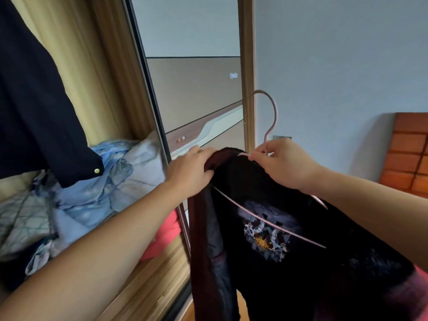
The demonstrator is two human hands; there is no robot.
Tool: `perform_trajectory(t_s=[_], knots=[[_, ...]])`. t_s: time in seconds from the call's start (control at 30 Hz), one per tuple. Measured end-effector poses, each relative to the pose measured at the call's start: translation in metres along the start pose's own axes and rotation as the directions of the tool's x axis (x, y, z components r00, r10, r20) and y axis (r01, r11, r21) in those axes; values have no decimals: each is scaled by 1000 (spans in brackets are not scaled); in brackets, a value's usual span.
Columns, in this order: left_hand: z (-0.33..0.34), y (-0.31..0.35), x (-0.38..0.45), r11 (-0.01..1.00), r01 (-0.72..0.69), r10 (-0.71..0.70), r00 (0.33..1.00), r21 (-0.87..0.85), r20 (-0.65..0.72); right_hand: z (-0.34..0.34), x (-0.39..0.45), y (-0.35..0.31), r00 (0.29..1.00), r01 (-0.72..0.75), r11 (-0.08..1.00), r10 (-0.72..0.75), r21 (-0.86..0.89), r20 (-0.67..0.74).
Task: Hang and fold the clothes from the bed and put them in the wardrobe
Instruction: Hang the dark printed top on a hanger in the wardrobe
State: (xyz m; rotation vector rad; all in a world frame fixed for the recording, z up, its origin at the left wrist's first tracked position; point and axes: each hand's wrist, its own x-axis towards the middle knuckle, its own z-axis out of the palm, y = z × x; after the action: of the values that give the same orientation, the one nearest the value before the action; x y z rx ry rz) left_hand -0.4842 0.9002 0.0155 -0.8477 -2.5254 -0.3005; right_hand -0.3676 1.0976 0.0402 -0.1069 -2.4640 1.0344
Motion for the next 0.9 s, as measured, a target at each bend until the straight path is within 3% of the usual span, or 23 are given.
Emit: perform_trajectory(t_s=[0.07, 0.13, 0.2, 0.37, 0.5, 0.67, 0.7, 0.8, 0.9], knots=[[4, 3, -3, 999, -43, 44, 999, 25, -15, 2, 1, -2, 1000, -19, 999, 19, 27, 16], [3, 16, 4, 958, -281, 285, 948, 46, -144, 3, 2, -8, 998, -21, 999, 19, 33, 57], [-4, 24, 14, 915, -400, 403, 905, 52, -133, 2, 4, -13, 996, -28, 999, 25, 32, 81], [-14, 6, 32, 891, -428, 435, 900, 150, -17, -13, 8, -20, 985, -71, 991, 52, 116, 165], [-17, 6, 45, 883, -421, 436, 899, 210, -31, -23, 12, -23, 973, -74, 986, 39, 150, 228], [-32, 3, 72, 927, -315, 353, 917, 205, -184, -64, 1, 5, 987, 158, 987, -158, 14, 3], [-38, -2, 76, 936, -286, 327, 922, 204, -209, -74, -6, 14, 988, 152, 988, -152, -31, 19], [-54, -17, 89, 944, -254, 301, 925, 213, -232, -76, -21, 27, 970, 77, 980, -31, -185, 241], [-63, -34, 98, 939, -263, 309, 928, 222, -207, -59, -7, 7, 978, 84, 977, -44, -194, 205]])
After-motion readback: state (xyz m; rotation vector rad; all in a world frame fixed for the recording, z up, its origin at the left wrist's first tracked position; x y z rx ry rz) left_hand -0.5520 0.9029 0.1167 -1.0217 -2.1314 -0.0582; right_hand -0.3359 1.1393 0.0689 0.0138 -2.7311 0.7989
